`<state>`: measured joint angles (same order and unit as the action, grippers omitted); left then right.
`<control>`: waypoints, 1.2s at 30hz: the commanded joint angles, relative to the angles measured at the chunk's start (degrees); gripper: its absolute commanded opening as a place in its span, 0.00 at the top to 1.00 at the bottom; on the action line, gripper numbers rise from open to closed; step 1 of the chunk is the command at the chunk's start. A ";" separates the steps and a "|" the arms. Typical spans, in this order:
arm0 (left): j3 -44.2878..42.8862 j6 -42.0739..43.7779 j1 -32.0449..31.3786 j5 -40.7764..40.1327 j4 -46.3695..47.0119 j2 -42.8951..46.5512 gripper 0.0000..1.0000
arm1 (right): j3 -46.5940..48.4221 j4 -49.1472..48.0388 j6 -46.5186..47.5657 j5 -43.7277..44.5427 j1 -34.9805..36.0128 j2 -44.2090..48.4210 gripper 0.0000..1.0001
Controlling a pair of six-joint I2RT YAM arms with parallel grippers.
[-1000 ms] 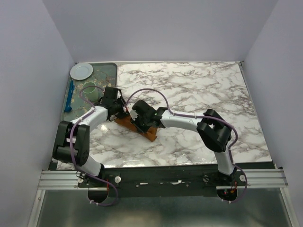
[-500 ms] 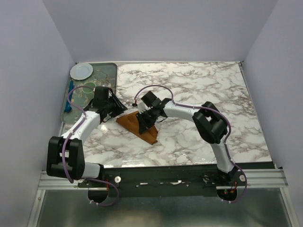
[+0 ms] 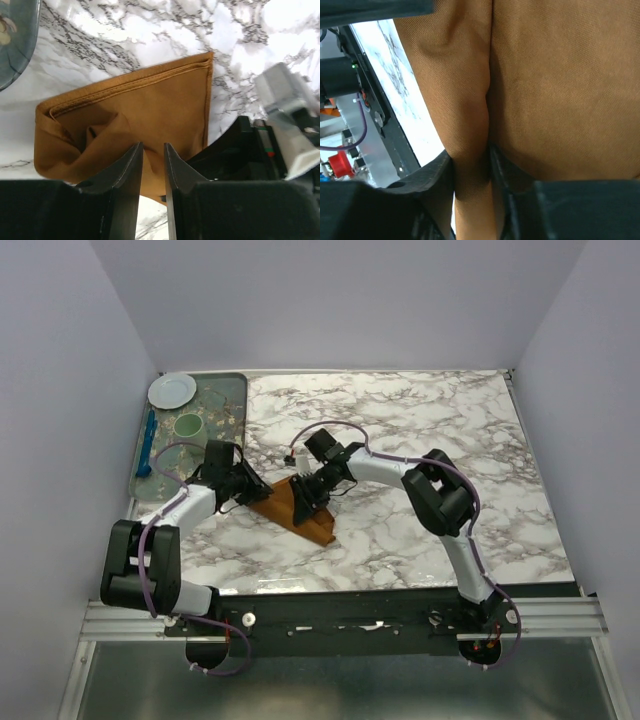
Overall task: Fold the napkin, place the utensils inside, and roll it up
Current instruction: Roll the napkin with the utensil
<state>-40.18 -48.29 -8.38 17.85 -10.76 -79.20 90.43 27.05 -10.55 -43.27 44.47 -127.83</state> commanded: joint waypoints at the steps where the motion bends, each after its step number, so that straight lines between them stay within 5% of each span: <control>1: 2.21 -0.75 -0.23 -0.35 3.91 -4.38 0.69 | 0.80 5.64 1.67 4.67 -0.08 -0.67 0.57; 8: 1.78 -1.28 -0.23 -1.94 5.32 -7.11 0.70 | -2.71 5.65 5.62 19.60 2.11 9.34 0.44; 19: 0.72 -0.84 -0.23 -2.11 4.61 -9.92 0.71 | -14.40 -8.93 19.67 50.19 12.47 20.43 0.38; 25: 0.11 -1.01 -0.23 -1.94 4.26 -10.89 0.72 | -13.88 -11.40 24.87 56.97 18.01 17.62 0.36; 36: -0.51 -0.84 -0.23 -1.23 3.91 -11.77 0.72 | -12.91 -13.07 25.75 56.54 21.71 12.87 0.35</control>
<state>-40.16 -49.63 -8.38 17.85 -5.26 -89.27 76.77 15.16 14.33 11.57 65.45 -111.98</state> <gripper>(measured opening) 0.279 0.650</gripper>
